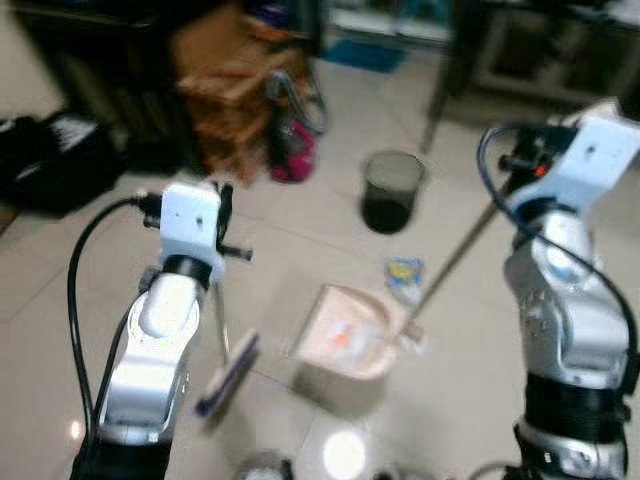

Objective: Sweep floor

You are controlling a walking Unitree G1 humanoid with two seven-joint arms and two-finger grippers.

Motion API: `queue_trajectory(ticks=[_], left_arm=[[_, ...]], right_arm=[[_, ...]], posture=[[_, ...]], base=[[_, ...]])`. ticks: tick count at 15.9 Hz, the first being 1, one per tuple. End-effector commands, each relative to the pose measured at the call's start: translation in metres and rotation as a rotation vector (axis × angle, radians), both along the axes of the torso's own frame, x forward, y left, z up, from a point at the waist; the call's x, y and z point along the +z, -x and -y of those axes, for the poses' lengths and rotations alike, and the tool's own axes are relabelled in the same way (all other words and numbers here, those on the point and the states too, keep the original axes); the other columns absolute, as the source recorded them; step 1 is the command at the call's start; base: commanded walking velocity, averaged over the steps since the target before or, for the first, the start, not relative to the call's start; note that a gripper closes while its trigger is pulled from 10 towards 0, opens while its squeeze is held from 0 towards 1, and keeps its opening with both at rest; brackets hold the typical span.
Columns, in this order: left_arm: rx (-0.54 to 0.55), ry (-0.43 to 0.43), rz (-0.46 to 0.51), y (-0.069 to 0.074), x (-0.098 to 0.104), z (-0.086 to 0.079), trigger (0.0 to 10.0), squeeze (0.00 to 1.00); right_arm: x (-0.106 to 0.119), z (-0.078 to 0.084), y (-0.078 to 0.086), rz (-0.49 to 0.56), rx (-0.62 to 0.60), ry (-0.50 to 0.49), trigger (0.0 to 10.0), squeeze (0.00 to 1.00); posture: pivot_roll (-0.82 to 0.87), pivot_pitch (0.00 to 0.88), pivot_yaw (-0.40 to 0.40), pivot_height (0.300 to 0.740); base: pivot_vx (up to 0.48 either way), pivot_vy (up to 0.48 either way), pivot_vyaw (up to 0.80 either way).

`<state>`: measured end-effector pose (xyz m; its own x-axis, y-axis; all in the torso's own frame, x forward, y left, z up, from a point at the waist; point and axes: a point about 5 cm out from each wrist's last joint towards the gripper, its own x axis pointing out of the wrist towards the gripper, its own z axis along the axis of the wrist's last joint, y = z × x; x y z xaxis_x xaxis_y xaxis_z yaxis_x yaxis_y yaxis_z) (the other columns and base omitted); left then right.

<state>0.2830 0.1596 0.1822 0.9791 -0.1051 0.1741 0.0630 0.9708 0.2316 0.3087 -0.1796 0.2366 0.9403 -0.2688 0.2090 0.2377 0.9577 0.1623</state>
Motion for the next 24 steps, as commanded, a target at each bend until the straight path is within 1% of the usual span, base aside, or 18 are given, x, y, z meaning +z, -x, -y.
queue_trajectory(ticks=[1, 3, 4, 6, 10, 12, 14, 15, 16, 22, 24], left_arm=[[0.036, -0.029, 0.032, 0.002, 0.006, -0.009, 10.0, 0.0], [0.043, -0.036, 0.029, 0.0, 0.006, -0.009, 10.0, 0.0], [0.047, -0.041, 0.029, -0.001, 0.004, -0.009, 10.0, 0.0], [0.045, -0.031, 0.024, -0.002, 0.002, -0.009, 10.0, 0.0], [0.031, -0.039, 0.035, 0.001, 0.003, -0.005, 10.0, 0.0], [0.034, -0.04, 0.039, 0.001, 0.004, -0.005, 10.0, 0.0], [0.036, -0.039, 0.043, 0.001, 0.005, -0.005, 10.0, 0.0], [0.036, -0.038, 0.043, 0.001, 0.005, -0.005, 10.0, 0.0], [0.036, -0.037, 0.042, 0.002, 0.005, -0.005, 10.0, 0.0], [0.041, -0.038, 0.048, 0.0, 0.005, -0.007, 10.0, 0.0], [0.039, -0.038, 0.049, 0.0, 0.005, -0.006, 10.0, 0.0]], right_arm=[[0.012, -0.011, -0.001, 0.046, 0.043, -0.015, 10.0, 0.0], [0.012, -0.011, -0.002, 0.048, 0.046, -0.002, 10.0, 0.0], [0.012, -0.012, -0.002, 0.046, 0.053, 0.023, 10.0, 0.0], [0.009, -0.013, -0.002, 0.041, 0.067, 0.048, 10.0, 0.0], [0.002, -0.015, -0.002, 0.031, 0.073, 0.048, 10.0, 0.0], [0.001, -0.014, -0.002, 0.029, 0.067, 0.031, 10.0, 0.0], [-0.002, -0.012, -0.003, 0.023, 0.061, -0.005, 10.0, 0.0], [-0.006, -0.01, -0.004, 0.009, 0.046, -0.055, 10.0, 0.0], [-0.008, -0.008, -0.004, 0.003, 0.037, -0.08, 10.0, 0.0], [-0.003, -0.009, -0.01, 0.039, 0.035, -0.138, 10.0, 0.0], [-0.003, -0.01, -0.01, 0.043, 0.035, -0.14, 10.0, 0.0]], posture=[[0.02, 0.091, 0.026, 0.74], [0.01, 0.092, 0.026, 0.74], [0.01, 0.091, 0.026, 0.74], [0.01, 0.091, 0.025, 0.74], [0.02, 0.088, 0.018, 0.74], [0.02, 0.083, 0.016, 0.74], [0.02, 0.082, 0.011, 0.74], [0.03, 0.079, 0.009, 0.74], [0.03, 0.079, 0.009, 0.74], [0.03, 0.054, 0.004, 0.74], [0.03, 0.045, 0.003, 0.74]], base=[[0.412, 0.0, 0.79], [0.42, 0.0, 0.0], [0.424, 0.0, 0.0], [0.42, 0.0, 0.0], [0.421, 0.0, 0.0], [0.422, 0.0, 0.0], [0.422, 0.0, 0.0], [0.424, 0.0, 0.0], [0.42, 0.0, 0.0], [0.429, 0.0, 0.0], [0.431, 0.0, -0.68]])
